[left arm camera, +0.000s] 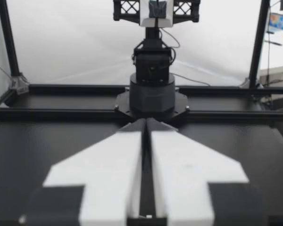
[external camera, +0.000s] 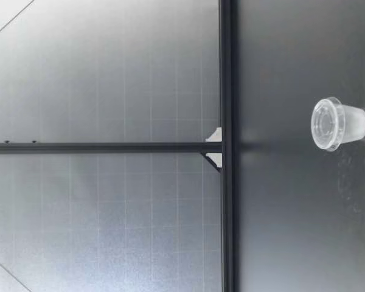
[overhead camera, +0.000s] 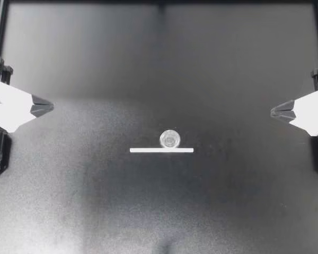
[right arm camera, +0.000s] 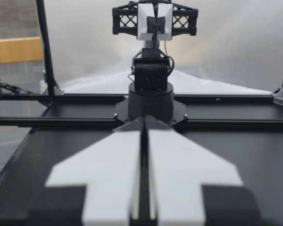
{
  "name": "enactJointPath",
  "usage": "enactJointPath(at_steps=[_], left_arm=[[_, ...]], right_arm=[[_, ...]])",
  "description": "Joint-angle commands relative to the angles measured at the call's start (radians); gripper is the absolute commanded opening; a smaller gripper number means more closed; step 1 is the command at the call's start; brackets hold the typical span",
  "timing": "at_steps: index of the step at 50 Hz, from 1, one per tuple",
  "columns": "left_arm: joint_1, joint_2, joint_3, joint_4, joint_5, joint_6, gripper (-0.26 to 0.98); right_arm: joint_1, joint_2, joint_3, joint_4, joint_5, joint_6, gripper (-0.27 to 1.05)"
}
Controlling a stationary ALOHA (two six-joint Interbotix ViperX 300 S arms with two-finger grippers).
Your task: Pick up the plastic cup and open its lid.
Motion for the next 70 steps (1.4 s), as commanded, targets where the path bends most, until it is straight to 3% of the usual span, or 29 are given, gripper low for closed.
enactJointPath(at_steps=[1,14,22,44,52,61,70], left_arm=[[0.006,0.028,-0.003,0.002,-0.008,0.031,-0.16],[0.009,0.140,0.037,0.000,-0.110,0.087,-0.16],[0.011,0.267,0.052,-0.002,-0.149,0.072,-0.16],[0.009,0.658,-0.084,-0.034,-0.132,0.069,-0.11],[0.009,0.752,-0.147,-0.035,-0.114,0.069,0.10],[0.009,0.830,-0.192,-0.041,-0.101,0.064,0.59],[0.009,0.943,-0.235,-0.052,-0.100,0.067,0.61]], right_arm=[[-0.003,0.011,-0.009,0.000,-0.011,0.000,-0.15],[-0.002,0.074,0.017,-0.002,-0.153,0.003,-0.18],[-0.003,0.163,0.008,-0.002,-0.167,0.000,-0.18],[-0.002,0.522,-0.101,0.021,-0.170,0.006,-0.18],[-0.003,0.630,-0.144,0.025,-0.143,0.006,-0.18],[-0.015,0.736,-0.206,0.034,-0.091,0.008,-0.18],[-0.043,0.854,-0.287,0.037,-0.006,0.005,-0.18]])
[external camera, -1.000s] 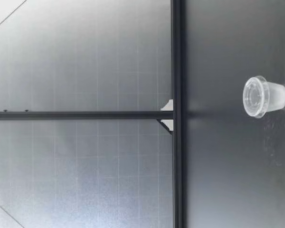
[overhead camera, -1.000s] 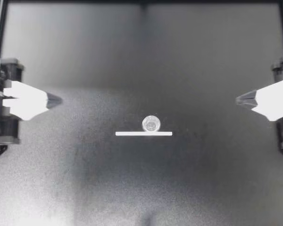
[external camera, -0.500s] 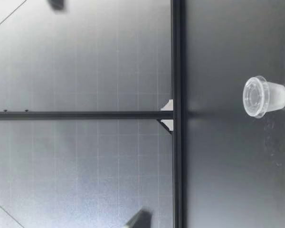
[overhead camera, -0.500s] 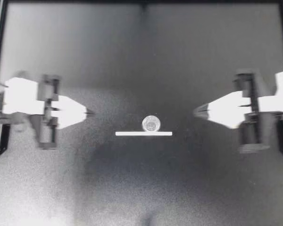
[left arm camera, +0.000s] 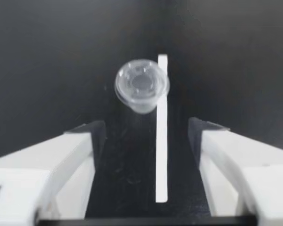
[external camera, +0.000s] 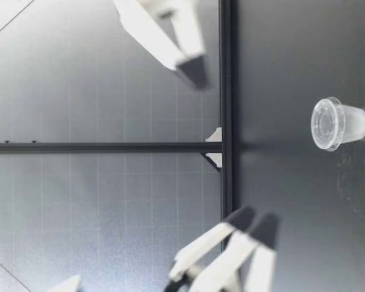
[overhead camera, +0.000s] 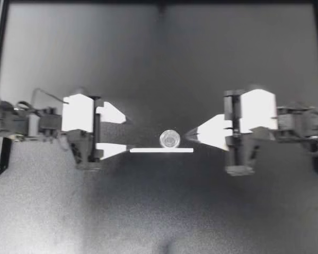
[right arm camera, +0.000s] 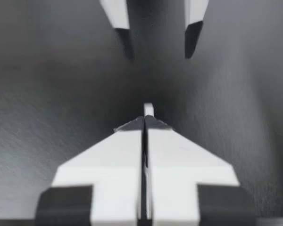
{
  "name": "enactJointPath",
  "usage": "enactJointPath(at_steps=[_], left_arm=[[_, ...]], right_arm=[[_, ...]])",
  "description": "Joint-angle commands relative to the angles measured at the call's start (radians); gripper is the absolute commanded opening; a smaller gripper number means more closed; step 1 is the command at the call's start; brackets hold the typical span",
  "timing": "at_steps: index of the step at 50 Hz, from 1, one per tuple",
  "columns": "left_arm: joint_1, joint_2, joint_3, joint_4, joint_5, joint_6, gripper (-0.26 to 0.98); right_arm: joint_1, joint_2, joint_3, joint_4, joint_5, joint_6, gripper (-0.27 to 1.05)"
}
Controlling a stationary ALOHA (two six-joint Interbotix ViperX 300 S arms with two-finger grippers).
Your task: Pick up the plastic cup and open its lid.
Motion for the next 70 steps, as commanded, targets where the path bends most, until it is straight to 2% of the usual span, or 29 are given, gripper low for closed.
enactJointPath(at_steps=[1,12,20,32,52,70], left_arm=[[0.002,0.043,-0.038,-0.002,-0.003,0.002,0.61],[0.003,0.179,-0.078,-0.002,-0.072,0.005,0.61],[0.002,0.232,-0.092,0.000,-0.152,0.005,0.61],[0.002,0.298,-0.140,-0.002,-0.175,0.014,0.61],[0.028,0.364,-0.183,-0.005,-0.213,0.014,0.60],[0.028,0.403,-0.216,-0.003,-0.210,0.005,0.60]], right_arm=[[-0.017,0.046,-0.057,0.003,0.034,-0.002,-0.18],[-0.021,0.150,-0.127,0.003,0.106,-0.002,-0.18],[-0.023,0.169,-0.130,0.003,0.114,-0.002,-0.18],[-0.032,0.176,-0.123,0.003,0.126,-0.002,-0.18],[-0.046,0.207,-0.123,0.003,0.130,-0.002,-0.18],[-0.048,0.219,-0.123,0.003,0.132,-0.002,-0.18]])
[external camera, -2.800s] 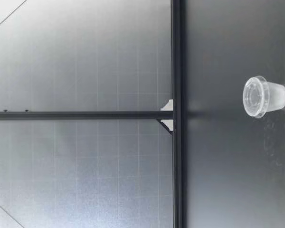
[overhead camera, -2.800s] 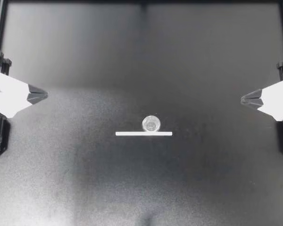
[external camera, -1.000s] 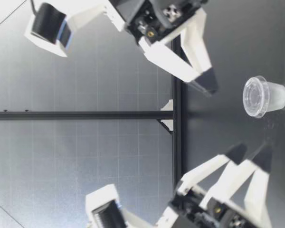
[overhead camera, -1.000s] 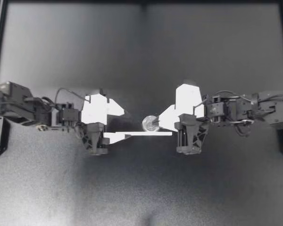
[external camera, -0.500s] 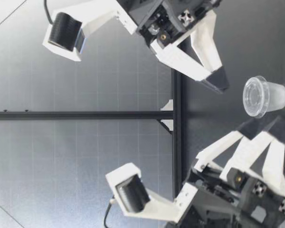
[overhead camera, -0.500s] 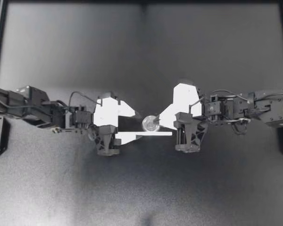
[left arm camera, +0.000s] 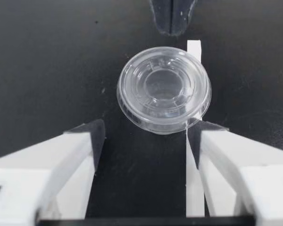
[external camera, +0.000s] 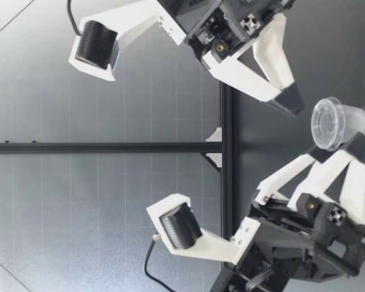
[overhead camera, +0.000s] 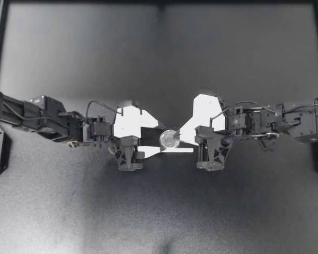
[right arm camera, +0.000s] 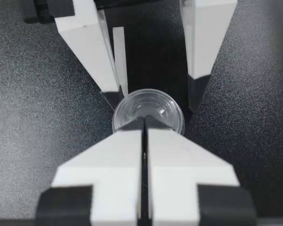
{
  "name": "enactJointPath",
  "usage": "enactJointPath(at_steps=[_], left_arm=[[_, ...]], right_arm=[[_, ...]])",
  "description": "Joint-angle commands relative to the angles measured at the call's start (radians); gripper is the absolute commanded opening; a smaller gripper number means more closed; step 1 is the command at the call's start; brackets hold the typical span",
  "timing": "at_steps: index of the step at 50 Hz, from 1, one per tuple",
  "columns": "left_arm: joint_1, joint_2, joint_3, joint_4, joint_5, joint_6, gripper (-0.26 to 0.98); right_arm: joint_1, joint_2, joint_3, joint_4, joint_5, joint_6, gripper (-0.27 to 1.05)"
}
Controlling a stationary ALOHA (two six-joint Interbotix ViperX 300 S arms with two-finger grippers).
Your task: Pick up the plastic cup and open its lid.
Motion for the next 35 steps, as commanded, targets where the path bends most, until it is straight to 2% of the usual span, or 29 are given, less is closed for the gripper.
enactJointPath(at_steps=[1,16,35], left_arm=[[0.005,-0.014,-0.018,0.000,-0.005,0.000,0.60],[-0.003,-0.008,-0.031,0.002,0.000,-0.003,0.55],[-0.021,-0.008,-0.051,0.005,0.003,-0.003,0.54]], right_arm=[[-0.009,-0.003,-0.012,0.002,-0.005,0.000,-0.18],[-0.009,0.035,-0.018,0.002,0.005,0.002,-0.18],[-0.012,0.046,-0.011,0.005,0.025,0.003,-0.18]])
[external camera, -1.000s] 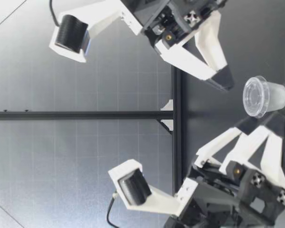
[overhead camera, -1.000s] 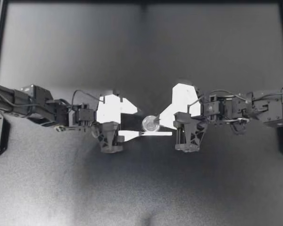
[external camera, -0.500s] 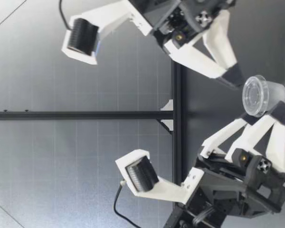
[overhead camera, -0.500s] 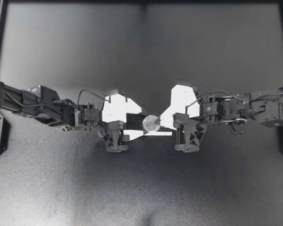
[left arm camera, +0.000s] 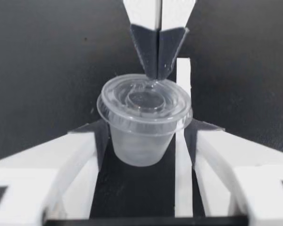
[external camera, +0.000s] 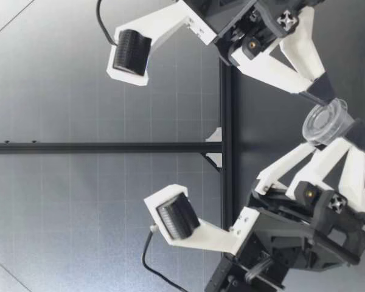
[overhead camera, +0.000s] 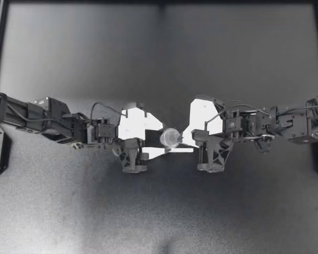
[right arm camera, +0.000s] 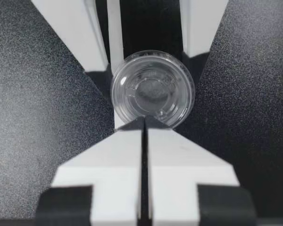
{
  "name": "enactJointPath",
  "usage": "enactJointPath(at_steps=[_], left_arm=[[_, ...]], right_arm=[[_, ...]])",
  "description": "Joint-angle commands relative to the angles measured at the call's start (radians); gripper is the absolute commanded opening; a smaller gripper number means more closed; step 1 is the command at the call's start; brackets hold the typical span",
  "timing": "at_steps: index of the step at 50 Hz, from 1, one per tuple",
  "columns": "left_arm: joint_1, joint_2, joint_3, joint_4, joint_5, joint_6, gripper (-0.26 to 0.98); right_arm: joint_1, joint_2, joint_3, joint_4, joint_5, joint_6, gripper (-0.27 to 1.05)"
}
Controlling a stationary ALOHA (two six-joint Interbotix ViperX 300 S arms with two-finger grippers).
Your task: Pick up the plastic cup and open its lid.
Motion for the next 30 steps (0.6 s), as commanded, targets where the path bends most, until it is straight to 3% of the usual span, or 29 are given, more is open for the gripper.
enactJointPath(at_steps=[1,30], left_arm=[[-0.009,-0.015,-0.018,0.006,-0.003,0.002,0.54],[-0.020,0.008,-0.048,0.003,-0.003,-0.020,0.49]], right_arm=[[-0.012,-0.009,-0.009,0.003,-0.003,0.002,-0.18],[-0.011,-0.002,-0.021,0.005,0.002,0.002,-0.18]])
